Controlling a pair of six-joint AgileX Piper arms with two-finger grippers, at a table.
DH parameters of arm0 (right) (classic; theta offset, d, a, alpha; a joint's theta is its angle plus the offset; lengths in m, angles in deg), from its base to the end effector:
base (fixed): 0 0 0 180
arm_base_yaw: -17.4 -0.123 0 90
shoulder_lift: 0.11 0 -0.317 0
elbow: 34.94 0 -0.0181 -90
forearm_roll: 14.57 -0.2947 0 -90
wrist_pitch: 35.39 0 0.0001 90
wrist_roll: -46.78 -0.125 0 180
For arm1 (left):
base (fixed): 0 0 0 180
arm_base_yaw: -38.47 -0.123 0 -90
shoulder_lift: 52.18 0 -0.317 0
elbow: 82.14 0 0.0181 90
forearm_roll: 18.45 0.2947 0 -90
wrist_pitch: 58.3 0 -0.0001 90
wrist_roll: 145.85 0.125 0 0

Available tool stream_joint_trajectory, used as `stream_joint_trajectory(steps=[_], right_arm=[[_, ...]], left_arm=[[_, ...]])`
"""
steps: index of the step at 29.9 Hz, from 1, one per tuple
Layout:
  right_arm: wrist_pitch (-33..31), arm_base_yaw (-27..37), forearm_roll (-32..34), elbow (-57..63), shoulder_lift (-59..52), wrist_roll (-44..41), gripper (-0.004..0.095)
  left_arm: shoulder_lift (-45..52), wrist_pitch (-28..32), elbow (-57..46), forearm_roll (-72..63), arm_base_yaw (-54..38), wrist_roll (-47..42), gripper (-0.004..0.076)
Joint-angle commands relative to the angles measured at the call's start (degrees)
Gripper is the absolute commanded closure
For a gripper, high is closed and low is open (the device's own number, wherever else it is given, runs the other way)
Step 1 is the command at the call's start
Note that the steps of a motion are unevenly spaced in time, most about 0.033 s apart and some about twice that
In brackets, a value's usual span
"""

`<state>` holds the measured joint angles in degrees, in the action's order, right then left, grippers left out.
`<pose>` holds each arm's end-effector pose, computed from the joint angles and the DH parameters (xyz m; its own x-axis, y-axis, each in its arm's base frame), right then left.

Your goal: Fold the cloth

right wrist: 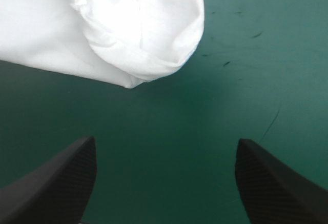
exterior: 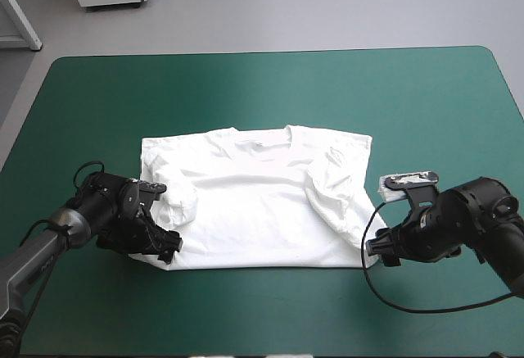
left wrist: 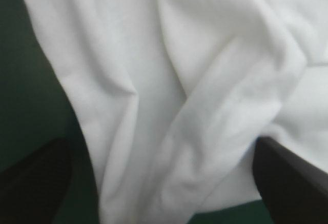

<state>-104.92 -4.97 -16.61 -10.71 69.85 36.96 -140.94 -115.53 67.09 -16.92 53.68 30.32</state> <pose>0.2033 0.0882 0.2974 -0.9438 -0.1908 -0.2700 -0.2202 0.9719 0.0828 0.2569 -0.0669 0.1856 -0.9758 0.2110 -0.0578 0.2103 0.9775 0.0194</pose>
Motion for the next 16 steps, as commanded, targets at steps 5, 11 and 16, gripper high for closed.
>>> stream_joint_trajectory(steps=[5,11,16], right_arm=[[5.4,0.1,-1.4,-0.1,6.2,2.0,0.0227],[8.9,0.1,-3.0,-0.1,13.8,2.5,0.0238],[11.5,0.0,-8.4,-0.1,18.7,4.8,0.0239]], left_arm=[[0.3,2.6,0.3,-6.2,0.1,-0.4,0.0042],[0.3,1.5,0.2,-8.1,0.1,-0.4,0.0380],[0.3,1.8,-2.1,-7.8,0.1,0.1,0.0641]])
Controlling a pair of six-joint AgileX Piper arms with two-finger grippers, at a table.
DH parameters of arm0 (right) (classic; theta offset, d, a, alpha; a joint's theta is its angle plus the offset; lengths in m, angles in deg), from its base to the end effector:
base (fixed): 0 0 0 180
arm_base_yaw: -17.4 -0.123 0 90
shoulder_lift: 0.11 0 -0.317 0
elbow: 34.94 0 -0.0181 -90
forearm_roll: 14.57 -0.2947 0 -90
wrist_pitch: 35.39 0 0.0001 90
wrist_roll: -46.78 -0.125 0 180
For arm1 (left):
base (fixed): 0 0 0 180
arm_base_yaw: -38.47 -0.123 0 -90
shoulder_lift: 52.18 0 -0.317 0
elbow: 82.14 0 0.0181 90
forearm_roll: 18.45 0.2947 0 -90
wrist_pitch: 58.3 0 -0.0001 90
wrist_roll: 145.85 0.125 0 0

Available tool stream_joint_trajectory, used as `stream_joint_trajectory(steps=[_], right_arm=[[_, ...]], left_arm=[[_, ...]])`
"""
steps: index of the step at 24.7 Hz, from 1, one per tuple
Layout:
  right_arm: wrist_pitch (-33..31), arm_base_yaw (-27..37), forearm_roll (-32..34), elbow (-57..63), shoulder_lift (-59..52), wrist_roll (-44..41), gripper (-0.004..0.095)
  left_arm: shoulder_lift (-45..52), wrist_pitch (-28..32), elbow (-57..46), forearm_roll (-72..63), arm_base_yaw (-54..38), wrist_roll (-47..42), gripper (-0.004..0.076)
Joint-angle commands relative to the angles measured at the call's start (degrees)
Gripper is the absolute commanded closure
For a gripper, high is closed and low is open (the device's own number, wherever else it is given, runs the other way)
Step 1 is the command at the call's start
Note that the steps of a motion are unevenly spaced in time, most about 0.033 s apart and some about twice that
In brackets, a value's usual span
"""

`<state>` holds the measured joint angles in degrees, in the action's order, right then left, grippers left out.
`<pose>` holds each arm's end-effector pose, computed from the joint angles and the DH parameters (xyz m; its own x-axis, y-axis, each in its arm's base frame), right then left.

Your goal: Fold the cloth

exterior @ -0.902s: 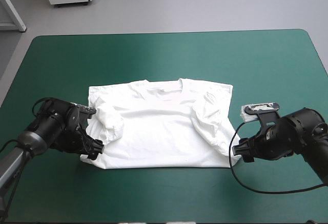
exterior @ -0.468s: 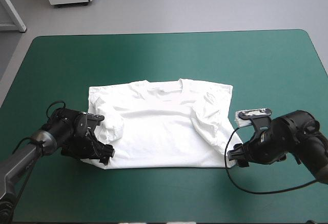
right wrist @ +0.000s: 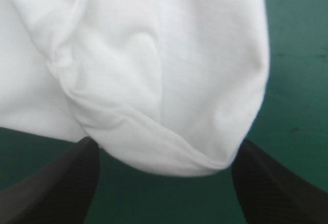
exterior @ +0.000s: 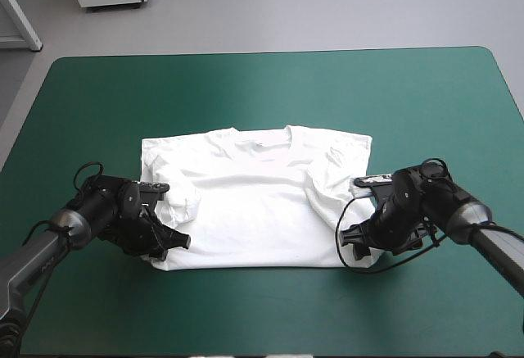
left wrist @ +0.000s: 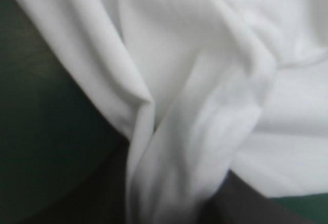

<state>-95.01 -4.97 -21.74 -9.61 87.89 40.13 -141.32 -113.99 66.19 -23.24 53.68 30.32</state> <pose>0.2559 0.1199 0.2164 -0.9724 -0.2082 -0.1050 -0.2208 0.9669 0.1276 0.2538 -0.0779 0.1801 -0.9871 0.1507 -0.0544 0.1546 0.9851 -0.0755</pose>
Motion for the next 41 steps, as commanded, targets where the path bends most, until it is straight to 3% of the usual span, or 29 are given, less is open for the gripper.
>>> stream_joint_trajectory(steps=[1,3,7,9,11,16,20,25,28,31,41], right_arm=[[1.8,0.0,-4.0,-1.2,1.5,2.0,0.0239],[2.2,0.0,-4.2,-1.2,3.1,2.1,0.0239],[5.2,0.0,-5.2,1.1,4.1,2.0,0.0250],[7.8,0.0,-5.6,3.7,4.1,2.0,0.0314],[10.6,0.0,-5.6,6.4,4.1,2.0,0.0430],[14.1,0.0,-5.5,10.0,3.8,3.0,0.0901],[14.5,0.0,-3.8,9.3,0.1,2.4,0.0923],[9.0,0.0,2.8,8.9,-7.8,-4.7,0.0923],[9.7,0.0,0.4,7.5,-11.4,-3.4,0.0923],[12.4,0.0,-0.3,1.8,-10.9,-1.7,0.0923],[24.4,3.7,13.4,-19.0,3.2,-6.4,0.0923]], left_arm=[[0.7,0.6,-1.7,-1.5,0.1,0.7,0.0679],[0.7,1.1,-2.2,-1.5,0.1,1.1,0.0731],[0.8,2.0,-2.6,-1.3,0.1,1.1,0.0731],[0.8,2.7,-2.6,-1.3,0.1,1.1,0.0731],[0.8,3.1,-2.6,-1.3,0.1,0.6,0.0731],[0.8,2.7,-2.6,-0.6,0.1,1.4,0.0731],[2.6,-0.7,-0.3,4.1,0.1,0.7,0.0731],[12.7,-4.3,5.4,10.5,0.0,-2.4,0.0731],[14.4,-4.7,5.7,11.1,0.0,-1.6,0.0731],[11.6,-3.3,6.9,11.2,0.0,1.0,0.0731],[-8.8,-1.2,32.8,-0.1,-9.8,9.3,0.0731]])
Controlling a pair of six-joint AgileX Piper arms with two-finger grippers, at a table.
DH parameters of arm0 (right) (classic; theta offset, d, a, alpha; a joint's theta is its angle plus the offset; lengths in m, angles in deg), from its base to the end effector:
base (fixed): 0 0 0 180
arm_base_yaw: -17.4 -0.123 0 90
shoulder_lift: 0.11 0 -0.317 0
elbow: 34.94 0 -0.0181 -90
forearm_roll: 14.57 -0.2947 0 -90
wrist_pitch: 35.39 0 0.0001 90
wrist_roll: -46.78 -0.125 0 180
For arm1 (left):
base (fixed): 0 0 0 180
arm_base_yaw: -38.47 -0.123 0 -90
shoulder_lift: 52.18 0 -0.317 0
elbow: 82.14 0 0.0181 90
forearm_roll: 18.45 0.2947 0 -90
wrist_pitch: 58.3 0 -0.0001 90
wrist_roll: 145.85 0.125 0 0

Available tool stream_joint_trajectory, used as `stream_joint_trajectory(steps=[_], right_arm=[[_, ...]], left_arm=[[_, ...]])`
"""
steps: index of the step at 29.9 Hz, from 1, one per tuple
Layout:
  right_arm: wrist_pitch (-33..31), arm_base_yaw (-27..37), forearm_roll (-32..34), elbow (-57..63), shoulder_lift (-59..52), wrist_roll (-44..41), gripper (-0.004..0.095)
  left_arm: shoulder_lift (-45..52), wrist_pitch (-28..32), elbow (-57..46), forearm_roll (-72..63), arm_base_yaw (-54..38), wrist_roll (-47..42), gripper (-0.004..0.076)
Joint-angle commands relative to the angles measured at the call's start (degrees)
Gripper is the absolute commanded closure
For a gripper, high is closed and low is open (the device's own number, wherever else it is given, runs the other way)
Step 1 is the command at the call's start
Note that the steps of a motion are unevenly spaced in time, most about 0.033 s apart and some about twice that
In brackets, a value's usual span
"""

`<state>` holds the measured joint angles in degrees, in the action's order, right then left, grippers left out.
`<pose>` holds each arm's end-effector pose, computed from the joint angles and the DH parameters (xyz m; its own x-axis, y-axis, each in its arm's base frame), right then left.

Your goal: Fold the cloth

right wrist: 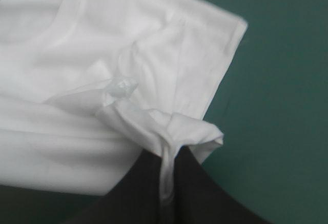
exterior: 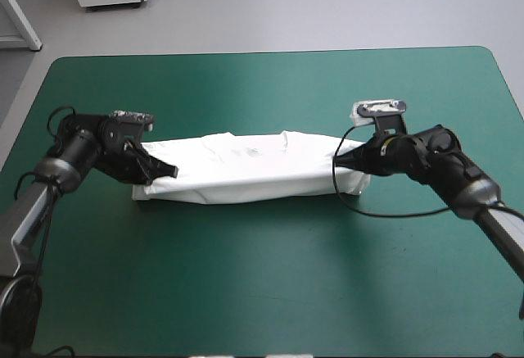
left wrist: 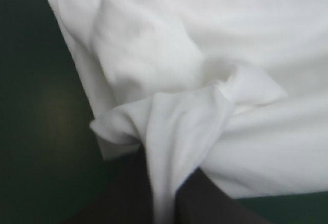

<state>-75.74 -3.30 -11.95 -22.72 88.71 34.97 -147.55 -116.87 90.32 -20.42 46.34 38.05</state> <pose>0.3419 0.1252 0.3036 -0.7772 -0.1116 -0.6192 -0.2066 0.9748 0.0836 0.3567 -0.0530 0.2719 -0.9307 0.1792 -0.3189 0.1930 0.9811 -0.0118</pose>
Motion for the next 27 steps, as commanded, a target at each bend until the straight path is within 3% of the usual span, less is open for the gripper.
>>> stream_joint_trajectory(steps=[1,7,11,13,15,16,18,21,23,27], right_arm=[[6.1,2.8,3.5,-7.8,4.2,-1.3,0.0923],[9.1,4.6,2.3,-15.4,13.9,-1.3,0.0923],[10.4,4.6,1.5,-17.2,18.4,-1.0,0.0921],[11.7,4.6,0.5,-17.4,19.3,-1.0,0.0875],[13.0,4.6,-2.6,-17.4,19.8,-1.0,0.0753],[13.3,4.6,-3.9,-17.4,19.8,-0.5,0.0647],[13.3,4.6,-7.0,-17.5,19.6,1.0,0.0382],[11.0,4.6,-7.6,-19.1,19.1,1.5,0.0072],[10.3,4.6,-7.3,-19.8,18.1,1.5,-0.0024],[9.8,4.6,-7.3,-19.8,13.5,1.6,-0.0007]], left_arm=[[-4.5,2.1,11.7,-2.9,-3.3,1.6,0.0731],[-14.1,4.7,24.1,-2.3,-5.2,1.0,0.0731],[-17.4,9.3,25.3,-1.3,-5.2,1.0,0.0731],[-18.5,11.2,25.3,-1.3,-5.2,1.0,0.0722],[-19.1,11.5,25.3,-1.4,-5.2,1.0,0.0662],[-19.2,11.5,25.3,-1.4,-5.2,1.0,0.0602],[-19.3,11.1,25.3,-1.4,-5.2,1.0,0.0431],[-19.2,8.6,25.4,-0.2,-5.2,1.0,0.0153],[-19.2,5.7,26.7,2.0,-5.2,0.9,0.0067],[-17.7,1.0,30.3,7.7,-5.2,-2.7,0.0057]])
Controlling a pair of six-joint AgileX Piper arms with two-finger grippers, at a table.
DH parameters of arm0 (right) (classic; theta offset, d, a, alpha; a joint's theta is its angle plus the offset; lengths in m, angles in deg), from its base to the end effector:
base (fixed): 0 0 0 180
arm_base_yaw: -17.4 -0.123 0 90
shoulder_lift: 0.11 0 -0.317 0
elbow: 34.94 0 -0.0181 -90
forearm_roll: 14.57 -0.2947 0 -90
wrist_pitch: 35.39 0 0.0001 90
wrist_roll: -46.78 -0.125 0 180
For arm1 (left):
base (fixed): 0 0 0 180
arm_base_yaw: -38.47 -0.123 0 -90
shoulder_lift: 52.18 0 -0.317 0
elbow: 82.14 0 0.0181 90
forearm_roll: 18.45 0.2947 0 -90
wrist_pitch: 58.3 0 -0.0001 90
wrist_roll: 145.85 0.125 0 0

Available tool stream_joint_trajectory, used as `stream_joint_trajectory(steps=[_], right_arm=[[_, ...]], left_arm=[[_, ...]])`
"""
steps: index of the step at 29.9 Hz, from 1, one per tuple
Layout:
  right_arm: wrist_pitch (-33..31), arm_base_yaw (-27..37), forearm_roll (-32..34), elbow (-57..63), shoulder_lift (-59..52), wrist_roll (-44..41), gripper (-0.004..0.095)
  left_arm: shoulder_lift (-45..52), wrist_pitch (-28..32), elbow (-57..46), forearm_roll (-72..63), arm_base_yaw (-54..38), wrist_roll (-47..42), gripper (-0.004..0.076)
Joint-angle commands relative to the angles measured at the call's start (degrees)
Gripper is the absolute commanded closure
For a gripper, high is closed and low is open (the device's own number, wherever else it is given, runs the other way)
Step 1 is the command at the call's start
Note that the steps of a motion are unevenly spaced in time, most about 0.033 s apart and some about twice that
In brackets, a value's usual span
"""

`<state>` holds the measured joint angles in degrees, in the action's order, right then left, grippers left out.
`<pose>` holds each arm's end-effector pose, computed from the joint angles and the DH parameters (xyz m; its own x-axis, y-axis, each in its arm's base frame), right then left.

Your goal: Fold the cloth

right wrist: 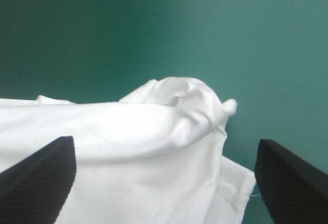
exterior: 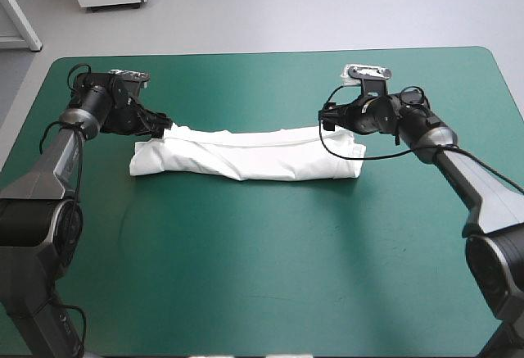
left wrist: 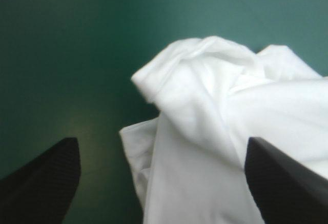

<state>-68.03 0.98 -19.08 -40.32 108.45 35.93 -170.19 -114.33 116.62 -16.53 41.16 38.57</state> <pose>0.4580 0.1405 0.2844 -0.7432 0.0444 -0.6676 -0.1270 0.9703 0.2059 0.4945 -0.0198 0.2598 -0.8997 0.1381 -0.4141 0.1220 0.9904 0.0652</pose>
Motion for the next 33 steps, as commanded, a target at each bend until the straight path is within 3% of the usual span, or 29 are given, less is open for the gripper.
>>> stream_joint_trajectory(steps=[1,4,7,10,16,21,26,33], right_arm=[[1.9,0.3,0.0,-2.2,-7.3,0.7,-0.0005],[-0.9,0.3,0.5,-2.2,-10.1,1.7,-0.0005],[-5.9,0.3,2.1,-1.6,-11.3,2.0,-0.0005],[-9.6,0.5,3.7,-0.1,-11.5,2.1,-0.0005],[-10.6,0.5,3.7,4.2,-11.5,2.4,-0.0005],[-11.2,1.0,-0.3,5.9,-11.3,3.0,-0.0005],[-11.8,6.2,-13.2,6.0,-10.9,10.9,-0.0005],[-15.2,12.2,-24.3,6.0,-6.4,18.5,-0.0005]], left_arm=[[5.6,-2.2,4.9,5.4,0.0,-4.4,0.0062],[7.9,-4.4,6.7,4.2,0.0,-5.8,0.0085],[9.7,-5.7,6.7,-4.1,0.2,-3.1,0.0155],[9.5,-6.9,6.7,-12.7,1.7,-0.8,0.0311],[7.9,-3.5,3.2,-13.9,8.1,1.1,0.0734],[5.7,1.4,1.6,-16.1,12.8,1.8,0.0733],[2.9,2.7,1.6,-19.3,15.0,2.4,0.0733],[-1.2,3.5,1.0,-18.5,18.7,3.1,0.0733]])
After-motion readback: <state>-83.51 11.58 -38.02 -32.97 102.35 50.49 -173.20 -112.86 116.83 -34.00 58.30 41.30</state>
